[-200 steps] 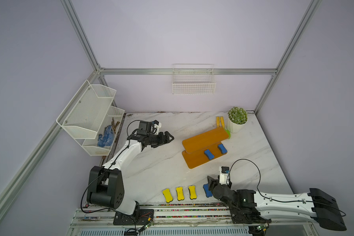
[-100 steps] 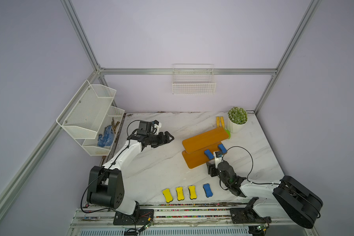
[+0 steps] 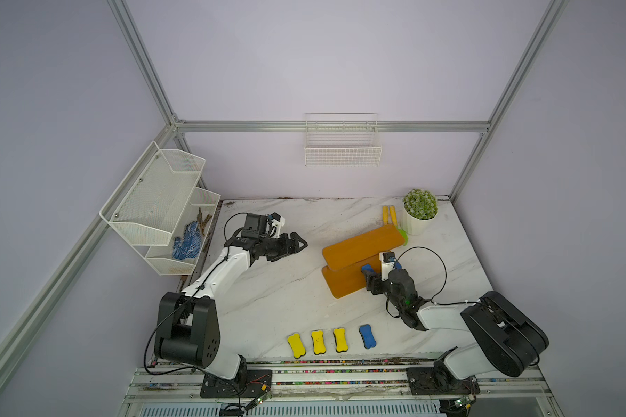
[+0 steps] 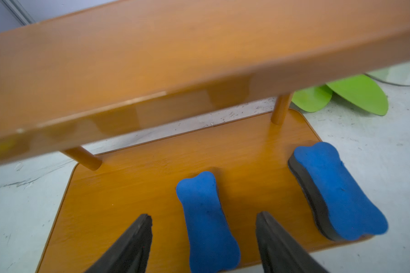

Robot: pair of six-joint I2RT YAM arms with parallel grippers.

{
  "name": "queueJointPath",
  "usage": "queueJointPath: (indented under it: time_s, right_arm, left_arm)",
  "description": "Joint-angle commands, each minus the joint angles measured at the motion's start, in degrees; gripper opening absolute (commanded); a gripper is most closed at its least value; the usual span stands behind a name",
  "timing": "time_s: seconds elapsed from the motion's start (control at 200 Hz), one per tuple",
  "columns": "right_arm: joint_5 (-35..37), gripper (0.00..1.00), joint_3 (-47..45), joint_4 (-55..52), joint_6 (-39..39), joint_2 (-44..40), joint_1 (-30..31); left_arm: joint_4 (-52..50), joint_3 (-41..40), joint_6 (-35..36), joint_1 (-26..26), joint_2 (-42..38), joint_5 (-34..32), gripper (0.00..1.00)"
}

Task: Remove the whiteboard erasers from the shelf
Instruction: Adjust the whiteboard eraser at the shelf.

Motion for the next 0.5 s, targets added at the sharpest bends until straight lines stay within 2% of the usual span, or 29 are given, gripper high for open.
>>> queueJointPath:
  time_s: [0.0,0.495]
  right_arm:
    - [-0.7,0.75,1.2,1.3,2.1,1.7,-0.6]
    - [-4.2,0.72,2.2,-5.8,9.2,2.6,-1.0]
  left_arm:
    - [0.4,0.5,1.6,0.4,-0.3,0.6,0.90]
    - [0.1,0.6,1.9,1.2,-0.8,0.4,0.90]
